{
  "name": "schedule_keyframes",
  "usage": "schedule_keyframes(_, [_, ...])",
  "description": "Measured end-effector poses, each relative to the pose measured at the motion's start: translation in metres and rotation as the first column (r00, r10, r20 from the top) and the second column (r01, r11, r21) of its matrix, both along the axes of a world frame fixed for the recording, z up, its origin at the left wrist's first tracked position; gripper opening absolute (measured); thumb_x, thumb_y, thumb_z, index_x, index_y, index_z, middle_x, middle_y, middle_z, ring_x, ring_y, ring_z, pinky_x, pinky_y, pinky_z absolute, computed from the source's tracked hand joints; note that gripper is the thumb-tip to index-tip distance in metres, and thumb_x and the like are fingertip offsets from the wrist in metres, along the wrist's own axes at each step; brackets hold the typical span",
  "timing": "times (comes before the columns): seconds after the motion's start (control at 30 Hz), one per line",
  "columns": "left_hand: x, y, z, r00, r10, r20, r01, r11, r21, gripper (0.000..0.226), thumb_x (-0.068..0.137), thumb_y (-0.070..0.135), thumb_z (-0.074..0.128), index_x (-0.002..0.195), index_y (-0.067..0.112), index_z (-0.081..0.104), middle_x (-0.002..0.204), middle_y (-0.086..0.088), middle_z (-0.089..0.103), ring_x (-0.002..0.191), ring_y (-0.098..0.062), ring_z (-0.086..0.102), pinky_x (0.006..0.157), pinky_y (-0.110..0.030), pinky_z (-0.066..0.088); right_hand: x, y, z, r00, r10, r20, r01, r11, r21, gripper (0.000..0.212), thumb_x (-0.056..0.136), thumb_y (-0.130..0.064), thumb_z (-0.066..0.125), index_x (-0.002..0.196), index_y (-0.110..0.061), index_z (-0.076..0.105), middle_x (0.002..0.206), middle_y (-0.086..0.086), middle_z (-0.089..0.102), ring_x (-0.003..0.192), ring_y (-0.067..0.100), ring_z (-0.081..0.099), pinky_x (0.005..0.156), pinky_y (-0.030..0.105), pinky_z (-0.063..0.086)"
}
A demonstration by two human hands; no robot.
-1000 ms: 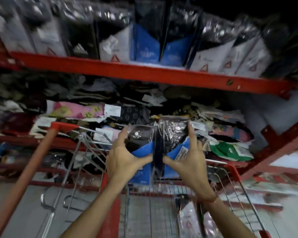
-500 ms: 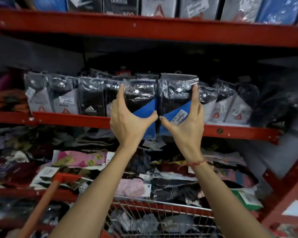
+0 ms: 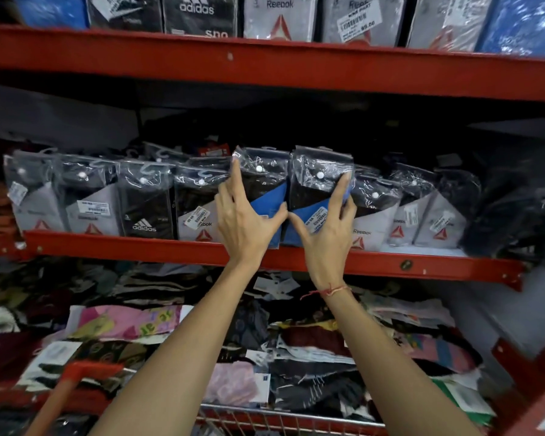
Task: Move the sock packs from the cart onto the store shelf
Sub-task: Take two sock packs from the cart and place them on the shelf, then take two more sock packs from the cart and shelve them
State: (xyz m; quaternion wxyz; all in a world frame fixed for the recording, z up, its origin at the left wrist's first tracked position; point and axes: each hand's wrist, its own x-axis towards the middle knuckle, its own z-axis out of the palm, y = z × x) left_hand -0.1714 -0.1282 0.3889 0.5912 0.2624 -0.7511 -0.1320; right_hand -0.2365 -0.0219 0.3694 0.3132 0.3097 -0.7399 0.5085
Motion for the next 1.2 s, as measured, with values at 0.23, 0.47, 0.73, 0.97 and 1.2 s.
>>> schedule_keyframes(0.23, [-0.009, -0.007, -0.003, 0.995, -0.03, 0.099, 0.024, 0.997, 0.067, 0.108, 0.069, 0.05, 0.077, 0.149, 0.01, 0.017, 0.12, -0.019, 0.048, 0.103, -0.029, 0.049, 0.074, -0.031, 0.048, -0.006, -0.004, -0.007, 0.997, 0.035, 0.065, -0.043, 0.992, 0.117, 0.093, 0.088, -0.043, 0.065, 0.154, -0.018, 0.004, 0.155, 0.023, 0.021, 0.131, 0.038, 0.045, 0.091, 0.039, 0.052])
schedule_keyframes(0.47, [0.004, 0.01, -0.022, 0.919, -0.082, 0.385, 0.061, 0.996, 0.067, 0.094, 0.089, 0.038, 0.06, 0.149, 0.004, -0.003, 0.155, -0.028, 0.005, 0.142, -0.039, 0.016, 0.105, -0.044, 0.044, 0.003, 0.008, -0.016, 0.989, 0.032, 0.142, -0.072, 0.955, 0.289, 0.079, 0.1, -0.03, 0.051, 0.154, -0.018, -0.005, 0.16, 0.025, 0.0, 0.14, 0.037, 0.031, 0.091, 0.035, 0.05])
schedule_keyframes(0.73, [0.054, 0.063, -0.064, 0.883, -0.181, 0.433, 0.184, 0.982, 0.035, 0.049, 0.099, 0.032, 0.042, 0.14, 0.005, 0.039, 0.153, -0.02, 0.025, 0.144, -0.032, 0.017, 0.115, -0.043, 0.03, 0.053, 0.069, -0.039, 0.992, -0.028, 0.123, -0.019, 0.931, 0.365, 0.049, 0.101, -0.025, 0.046, 0.147, -0.009, 0.037, 0.158, 0.016, 0.023, 0.145, 0.031, 0.023, 0.116, 0.039, 0.03])
schedule_keyframes(0.97, [0.093, 0.124, -0.155, 0.823, -0.294, 0.487, 0.246, 0.956, 0.161, 0.035, 0.097, 0.025, 0.047, 0.123, 0.004, 0.056, 0.129, -0.014, 0.053, 0.124, -0.028, 0.043, 0.1, -0.041, 0.046, 0.09, 0.148, -0.13, 0.947, -0.096, 0.307, -0.017, 0.938, 0.347, 0.025, 0.097, -0.014, 0.054, 0.117, -0.002, 0.063, 0.126, 0.015, 0.057, 0.109, 0.032, 0.058, 0.093, 0.034, 0.044])
schedule_keyframes(1.2, [0.094, 0.193, -0.269, 0.64, -0.413, 0.648, 0.233, 0.908, 0.349, 0.032, 0.098, 0.024, 0.044, 0.12, 0.005, 0.058, 0.118, -0.013, 0.059, 0.112, -0.027, 0.05, 0.098, -0.037, 0.044, 0.089, 0.22, -0.248, 0.769, -0.295, 0.567, -0.132, 0.794, 0.593, 0.019, 0.095, -0.01, 0.053, 0.102, -0.002, 0.068, 0.105, 0.02, 0.07, 0.092, 0.038, 0.067, 0.074, 0.04, 0.051])
